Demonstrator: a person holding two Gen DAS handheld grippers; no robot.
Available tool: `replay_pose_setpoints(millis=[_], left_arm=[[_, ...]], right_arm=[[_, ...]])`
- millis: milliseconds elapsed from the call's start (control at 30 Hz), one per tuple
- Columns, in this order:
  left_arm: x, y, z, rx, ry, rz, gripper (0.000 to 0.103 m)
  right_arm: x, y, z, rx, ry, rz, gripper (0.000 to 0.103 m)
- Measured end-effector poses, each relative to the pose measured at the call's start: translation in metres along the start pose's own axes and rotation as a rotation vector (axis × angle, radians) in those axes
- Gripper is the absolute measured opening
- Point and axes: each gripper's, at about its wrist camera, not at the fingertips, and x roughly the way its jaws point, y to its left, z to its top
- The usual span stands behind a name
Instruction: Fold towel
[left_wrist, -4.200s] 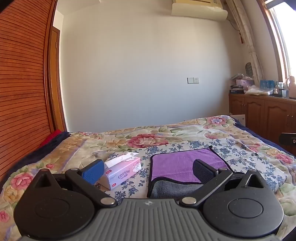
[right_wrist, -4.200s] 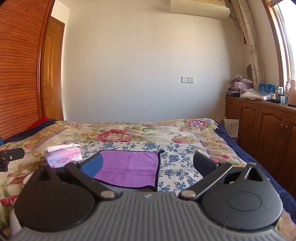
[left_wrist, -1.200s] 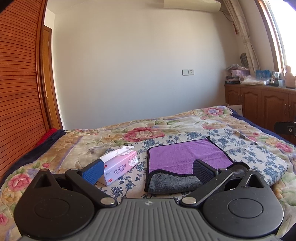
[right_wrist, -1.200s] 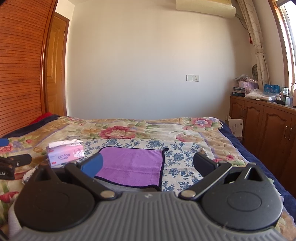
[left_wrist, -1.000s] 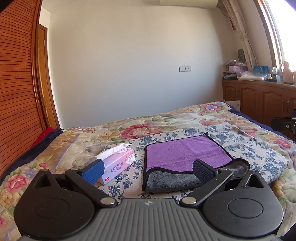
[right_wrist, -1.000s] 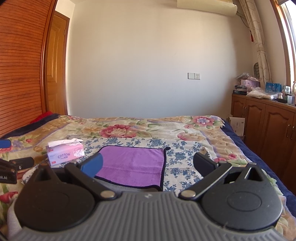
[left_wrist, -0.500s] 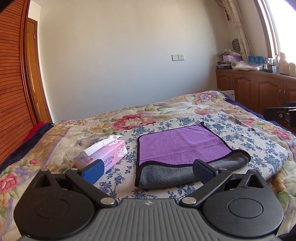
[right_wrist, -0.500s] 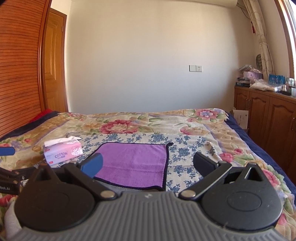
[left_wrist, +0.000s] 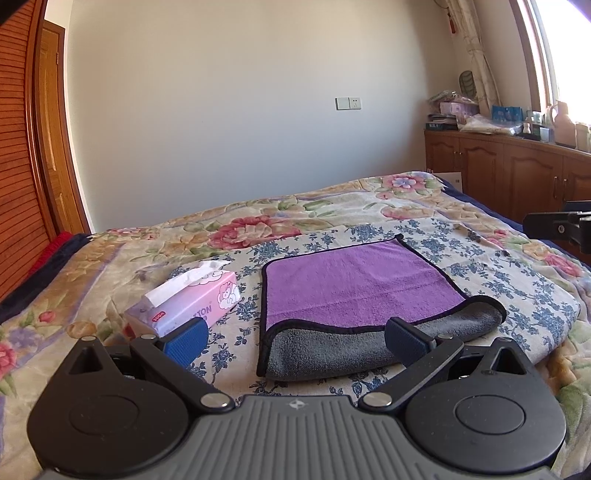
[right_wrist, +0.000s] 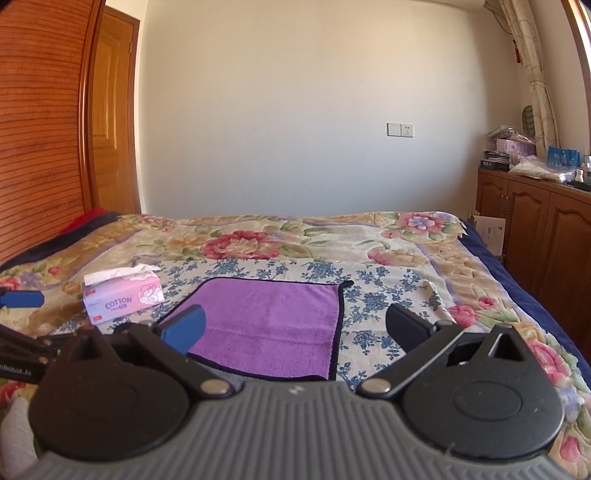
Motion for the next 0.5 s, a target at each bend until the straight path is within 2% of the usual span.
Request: replay_pose_setpoints(millis=[500], left_arm=[[0.039, 0.013, -0.002, -0.031, 0.035, -0.029, 0.103]], right_arm=[[0.035, 0.001, 0.000, -0.025, 0.073, 0.029, 0.103]])
